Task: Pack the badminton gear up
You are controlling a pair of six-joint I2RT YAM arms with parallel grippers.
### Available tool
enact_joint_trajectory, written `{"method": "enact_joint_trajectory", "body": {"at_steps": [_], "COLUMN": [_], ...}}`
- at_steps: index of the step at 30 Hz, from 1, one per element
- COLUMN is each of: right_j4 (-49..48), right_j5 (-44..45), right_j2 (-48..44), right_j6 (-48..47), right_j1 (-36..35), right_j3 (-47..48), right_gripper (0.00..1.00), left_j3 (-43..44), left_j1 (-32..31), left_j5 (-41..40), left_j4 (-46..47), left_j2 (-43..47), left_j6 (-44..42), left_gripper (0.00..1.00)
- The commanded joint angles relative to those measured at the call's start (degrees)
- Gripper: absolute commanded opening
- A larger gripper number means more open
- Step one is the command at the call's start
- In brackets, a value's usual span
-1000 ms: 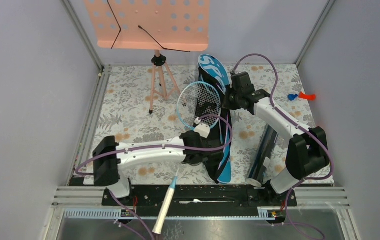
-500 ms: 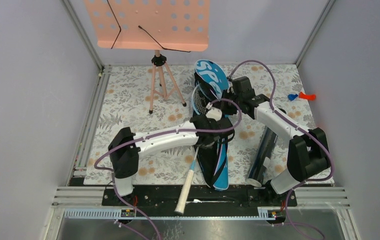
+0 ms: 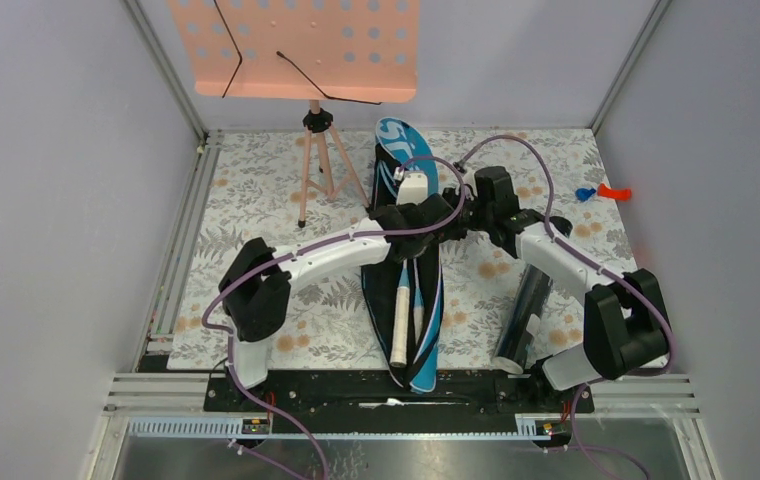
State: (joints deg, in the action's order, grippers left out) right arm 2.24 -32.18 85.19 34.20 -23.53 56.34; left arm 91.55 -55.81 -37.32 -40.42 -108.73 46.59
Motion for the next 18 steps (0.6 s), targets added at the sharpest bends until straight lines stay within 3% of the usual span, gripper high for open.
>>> {"method": "enact_joint_trajectory", "body": {"at_steps": [1, 7, 12, 16, 18], "right_j4": [-5.4, -7.5, -7.7, -9.4, -9.0], "right_j5": [-12.7, -14.2, -11.3, -11.6, -11.1], "right_j2": [-5.9, -7.5, -6.3, -5.1, -5.4], "right_j6": [5.7, 8.6, 9.9, 11.5, 11.3], "right_j1": [-1.2, -1.6, -1.6, -1.6, -1.6], "right_j3": [-2.4, -3.7, -3.5, -3.4, -3.6], "right_gripper": [0.00, 0.00, 0.00, 0.00, 0.00], "left_j3": [-1.0, 1.2, -2.1, -2.9, -3.9], "left_j1": [2.7, 4.5, 4.5, 4.5, 4.4], "left_j5": [-10.0, -3.8, -2.9, 0.6, -0.2], "left_j4": [18.6, 19.6, 19.8, 21.0, 20.1], "left_j2": [-0.7, -4.6, -3.7, -3.6, -3.1], "left_j6": [1.6, 7.6, 14.1, 11.7, 10.7], "left_gripper": [0.00, 0.00, 0.00, 0.01, 0.16]}}
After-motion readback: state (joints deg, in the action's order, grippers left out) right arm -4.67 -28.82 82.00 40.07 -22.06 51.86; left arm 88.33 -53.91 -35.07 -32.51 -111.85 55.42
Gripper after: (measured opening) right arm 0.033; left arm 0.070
